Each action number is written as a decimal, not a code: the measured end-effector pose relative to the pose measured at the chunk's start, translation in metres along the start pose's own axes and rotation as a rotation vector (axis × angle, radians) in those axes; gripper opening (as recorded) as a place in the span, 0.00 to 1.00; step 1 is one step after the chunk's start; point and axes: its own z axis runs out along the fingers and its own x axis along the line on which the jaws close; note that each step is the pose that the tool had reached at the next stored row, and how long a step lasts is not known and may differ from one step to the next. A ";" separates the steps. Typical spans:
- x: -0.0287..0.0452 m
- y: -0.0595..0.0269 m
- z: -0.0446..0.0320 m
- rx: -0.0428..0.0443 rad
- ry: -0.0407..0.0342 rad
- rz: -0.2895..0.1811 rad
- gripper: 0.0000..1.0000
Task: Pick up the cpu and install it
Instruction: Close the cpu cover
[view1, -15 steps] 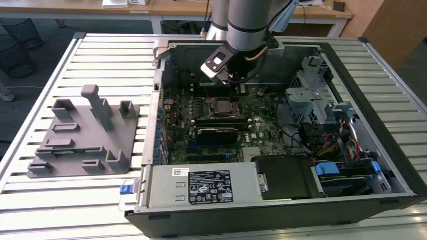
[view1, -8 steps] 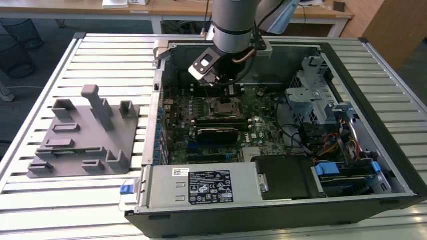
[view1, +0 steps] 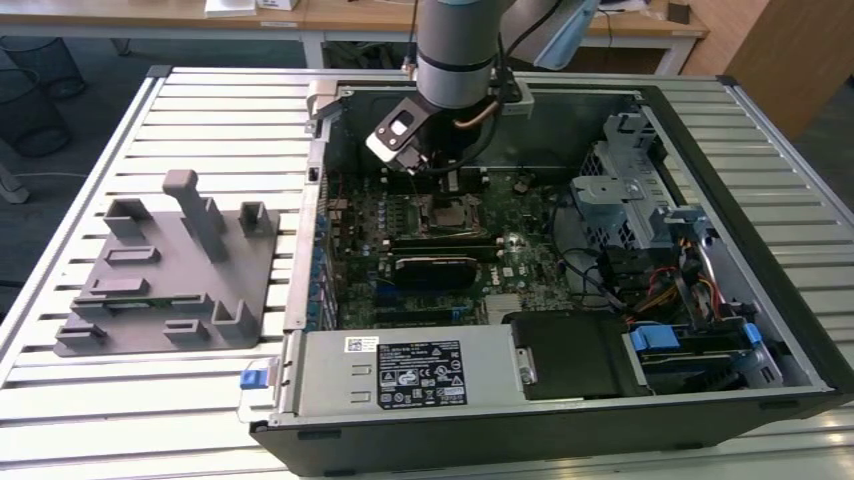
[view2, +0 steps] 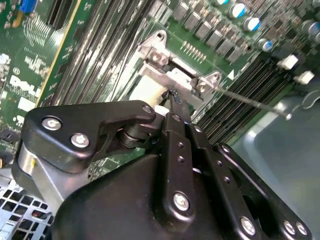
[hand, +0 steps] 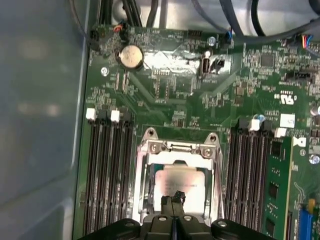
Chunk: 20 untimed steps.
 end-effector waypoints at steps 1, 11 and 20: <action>0.0001 -0.0022 0.0003 0.0000 0.0000 0.000 0.11; 0.0006 -0.0122 0.0087 0.0001 0.0000 0.000 0.11; 0.0004 -0.0104 0.0121 0.0002 0.0013 0.000 0.11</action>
